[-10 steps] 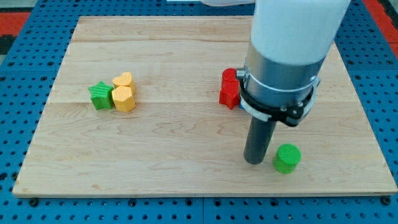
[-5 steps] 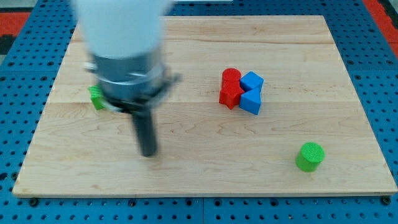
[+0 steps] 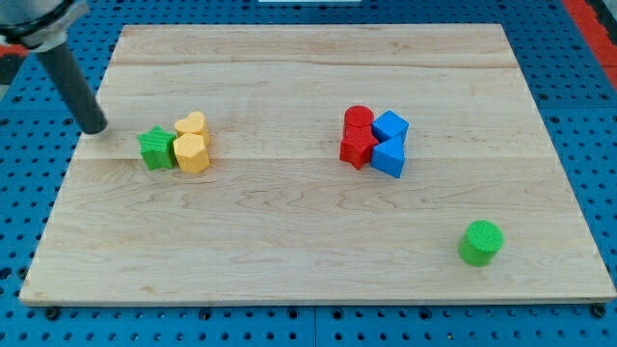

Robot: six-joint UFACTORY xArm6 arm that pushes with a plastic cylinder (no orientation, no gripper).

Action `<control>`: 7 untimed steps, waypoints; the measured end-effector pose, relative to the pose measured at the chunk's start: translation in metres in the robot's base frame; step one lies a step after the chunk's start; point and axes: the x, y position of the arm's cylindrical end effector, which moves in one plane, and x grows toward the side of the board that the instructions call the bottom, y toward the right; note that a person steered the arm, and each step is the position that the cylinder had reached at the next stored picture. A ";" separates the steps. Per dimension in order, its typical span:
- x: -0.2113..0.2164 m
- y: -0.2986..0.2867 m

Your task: Push the green star into the green circle

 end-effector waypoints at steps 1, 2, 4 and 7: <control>0.013 0.024; 0.052 0.038; 0.026 0.027; 0.043 0.056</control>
